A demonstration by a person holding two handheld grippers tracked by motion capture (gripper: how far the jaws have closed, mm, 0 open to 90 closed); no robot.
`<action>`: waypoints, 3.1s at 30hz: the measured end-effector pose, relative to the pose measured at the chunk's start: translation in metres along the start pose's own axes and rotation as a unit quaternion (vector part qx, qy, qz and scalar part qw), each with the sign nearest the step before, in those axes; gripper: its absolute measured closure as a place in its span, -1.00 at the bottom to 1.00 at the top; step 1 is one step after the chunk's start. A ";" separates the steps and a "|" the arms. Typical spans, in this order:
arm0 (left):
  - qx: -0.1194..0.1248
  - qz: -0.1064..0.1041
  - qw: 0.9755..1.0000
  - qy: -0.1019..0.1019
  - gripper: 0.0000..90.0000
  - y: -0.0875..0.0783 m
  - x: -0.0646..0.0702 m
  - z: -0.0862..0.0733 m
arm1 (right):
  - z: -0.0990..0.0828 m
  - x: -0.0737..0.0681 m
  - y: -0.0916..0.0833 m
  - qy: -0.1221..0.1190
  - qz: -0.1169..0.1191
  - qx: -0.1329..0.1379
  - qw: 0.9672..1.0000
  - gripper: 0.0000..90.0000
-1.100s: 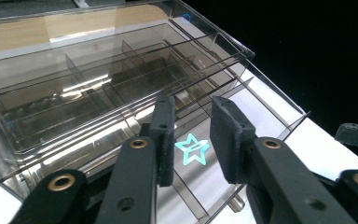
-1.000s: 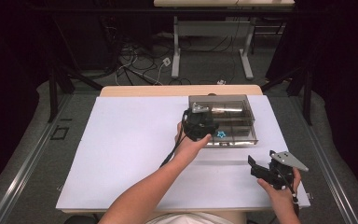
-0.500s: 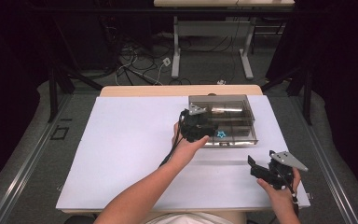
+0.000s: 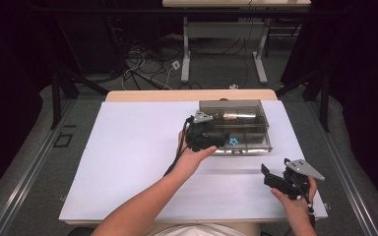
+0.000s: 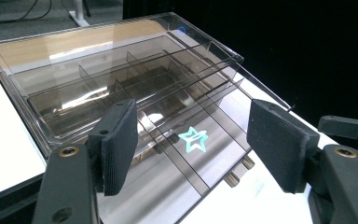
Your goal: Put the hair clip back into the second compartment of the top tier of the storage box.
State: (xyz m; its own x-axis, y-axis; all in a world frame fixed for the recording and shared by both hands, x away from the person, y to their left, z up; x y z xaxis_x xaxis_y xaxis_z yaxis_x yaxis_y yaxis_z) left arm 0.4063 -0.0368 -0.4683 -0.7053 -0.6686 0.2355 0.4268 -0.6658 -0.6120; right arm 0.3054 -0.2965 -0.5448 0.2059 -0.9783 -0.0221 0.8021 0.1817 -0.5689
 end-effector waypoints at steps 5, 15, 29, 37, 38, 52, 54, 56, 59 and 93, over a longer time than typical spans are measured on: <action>0.008 0.002 1.000 0.004 -0.30 -0.005 -0.001 -0.002 | 0.000 0.000 0.000 0.000 0.000 0.000 1.000 -0.67; 0.014 -0.005 1.000 0.007 -0.31 -0.015 -0.004 -0.004 | 0.000 0.000 0.000 0.000 0.000 0.000 1.000 -0.67; 0.027 -0.005 1.000 -0.008 -0.63 -0.031 -0.014 -0.014 | 0.000 0.000 0.000 0.000 -0.001 -0.002 1.000 -0.67; 0.024 0.013 1.000 -0.014 -0.66 -0.041 -0.022 -0.024 | 0.000 -0.001 0.000 -0.002 -0.003 -0.001 1.000 -0.67; 0.027 0.013 0.999 -0.017 -0.66 -0.042 -0.023 -0.025 | 0.000 -0.001 0.000 -0.002 -0.003 -0.001 1.000 -0.68; 0.017 0.030 0.999 -0.021 -0.96 -0.064 -0.040 -0.054 | 0.000 -0.001 0.000 -0.003 -0.002 -0.003 1.000 -0.67; 0.016 0.035 0.999 -0.022 -0.99 -0.068 -0.044 -0.060 | 0.000 -0.001 0.000 -0.003 -0.002 -0.003 1.000 -0.67; 0.015 0.037 0.999 -0.025 -0.99 -0.072 -0.047 -0.066 | 0.000 -0.001 0.000 -0.004 -0.002 -0.003 1.000 -0.67; 0.014 0.042 0.999 -0.029 -0.99 -0.076 -0.052 -0.074 | 0.000 -0.002 0.000 -0.004 -0.002 -0.003 1.000 -0.68; 0.007 0.066 0.998 -0.021 -0.99 -0.115 -0.088 -0.132 | -0.001 -0.002 0.000 -0.004 -0.001 -0.003 1.000 -0.68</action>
State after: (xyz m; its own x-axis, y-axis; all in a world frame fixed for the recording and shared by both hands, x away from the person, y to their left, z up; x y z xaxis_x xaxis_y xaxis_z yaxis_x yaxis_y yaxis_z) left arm 0.3446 0.1425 -0.5185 -0.6191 -0.7632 0.1848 0.5215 -0.5756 -0.6298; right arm 0.3046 -0.2948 -0.5451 0.2090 -0.9778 -0.0138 0.7987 0.1788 -0.5746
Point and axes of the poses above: each handheld gripper's, and its own axes: y roughly forward along the jaws, z roughly out of its top, x roughly to its right, the point moved 3 cm from there along y, roughly forward along the jaws, and after that the axes turned 10 degrees about -x, right-handed, at the moved point
